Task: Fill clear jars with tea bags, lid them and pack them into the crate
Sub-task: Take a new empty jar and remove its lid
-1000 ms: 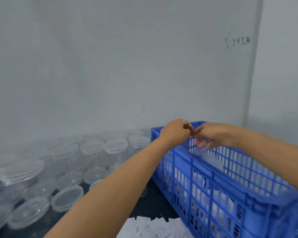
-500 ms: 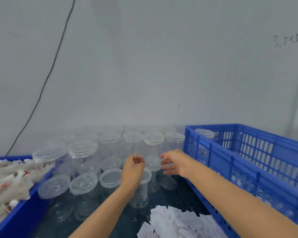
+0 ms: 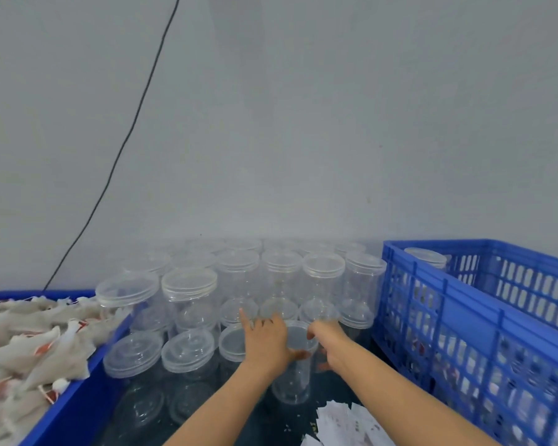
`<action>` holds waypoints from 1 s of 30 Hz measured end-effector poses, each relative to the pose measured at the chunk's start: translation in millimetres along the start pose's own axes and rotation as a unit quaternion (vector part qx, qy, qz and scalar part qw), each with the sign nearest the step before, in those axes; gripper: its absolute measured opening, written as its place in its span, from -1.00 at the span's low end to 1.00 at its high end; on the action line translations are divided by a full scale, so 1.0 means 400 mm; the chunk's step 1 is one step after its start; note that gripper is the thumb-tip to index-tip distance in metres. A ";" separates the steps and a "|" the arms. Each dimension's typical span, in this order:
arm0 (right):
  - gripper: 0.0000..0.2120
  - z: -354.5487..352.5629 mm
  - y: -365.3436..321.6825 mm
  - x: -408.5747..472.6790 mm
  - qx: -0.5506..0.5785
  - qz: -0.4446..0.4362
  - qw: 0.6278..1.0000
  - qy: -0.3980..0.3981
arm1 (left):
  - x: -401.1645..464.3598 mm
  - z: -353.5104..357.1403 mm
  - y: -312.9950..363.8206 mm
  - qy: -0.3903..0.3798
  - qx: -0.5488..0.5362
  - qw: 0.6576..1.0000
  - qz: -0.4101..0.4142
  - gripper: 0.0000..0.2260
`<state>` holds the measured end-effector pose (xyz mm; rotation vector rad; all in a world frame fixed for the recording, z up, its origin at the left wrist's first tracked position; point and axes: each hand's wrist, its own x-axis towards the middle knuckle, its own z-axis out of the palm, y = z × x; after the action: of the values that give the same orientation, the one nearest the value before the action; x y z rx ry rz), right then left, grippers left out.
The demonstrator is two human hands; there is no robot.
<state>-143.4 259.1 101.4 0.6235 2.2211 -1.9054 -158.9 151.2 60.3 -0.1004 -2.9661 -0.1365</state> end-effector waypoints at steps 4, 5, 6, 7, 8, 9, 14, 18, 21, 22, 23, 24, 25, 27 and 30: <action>-0.81 0.002 0.011 -0.005 0.002 -0.016 1.000 0.016 | -0.005 0.006 0.006 0.020 -0.025 0.999 0.018 -0.18; -0.83 0.000 0.009 -0.011 -0.002 -0.020 1.000 0.020 | -0.012 0.004 0.007 0.028 -0.044 0.998 0.018 -0.16; -0.86 -0.003 0.007 -0.020 -0.009 -0.024 0.999 0.022 | -0.022 0.001 0.009 0.035 -0.070 0.997 0.019 -0.14; -0.86 -0.007 0.004 -0.032 -0.016 -0.032 0.999 0.022 | -0.034 -0.003 0.011 0.042 -0.101 0.994 0.018 -0.11; -0.76 -0.011 0.000 -0.048 -0.027 -0.042 0.999 0.020 | -0.048 -0.006 0.014 0.050 -0.135 0.989 0.018 -0.09; -0.64 -0.017 -0.006 -0.067 -0.041 -0.055 0.998 0.014 | -0.064 -0.011 0.016 0.060 -0.171 0.983 0.020 -0.08; -0.20 -0.042 -0.011 -0.180 -0.193 -0.136 0.971 -0.033 | -0.155 -0.060 0.000 0.102 -0.303 0.945 0.071 -0.04; -0.08 -0.043 0.010 -0.257 -0.297 -0.192 0.929 -0.108 | -0.244 -0.114 -0.046 0.144 -0.335 0.920 0.142 0.00; -0.11 -0.007 0.030 -0.286 -0.314 -0.218 0.914 -0.137 | -0.297 -0.143 -0.099 0.142 -0.348 0.911 0.168 -0.01; -0.13 0.008 0.034 -0.294 -0.303 -0.228 0.914 -0.140 | -0.308 -0.150 -0.124 0.131 -0.360 0.908 0.168 -0.01; -0.15 0.023 0.037 -0.300 -0.294 -0.238 0.915 -0.143 | -0.318 -0.156 -0.152 0.114 -0.368 0.908 0.166 -0.01; -0.16 0.036 0.040 -0.304 -0.287 -0.248 0.914 -0.146 | -0.328 -0.159 -0.182 0.095 -0.371 0.909 0.165 -0.01; -0.17 0.050 0.042 -0.306 -0.280 -0.256 0.913 -0.149 | -0.338 -0.158 -0.213 0.078 -0.367 0.912 0.164 -0.01; -0.16 0.077 0.046 -0.311 -0.262 -0.268 0.914 -0.157 | -0.359 -0.151 -0.268 0.051 -0.351 0.922 0.158 -0.06; -0.17 0.125 0.057 -0.317 -0.243 -0.265 0.916 -0.176 | -0.386 -0.132 -0.327 0.042 -0.329 0.934 0.129 -0.15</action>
<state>-27.3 186.0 118.9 -0.4059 2.6149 -1.3717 -8.0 7.0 74.5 -0.5451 -2.6549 -1.0562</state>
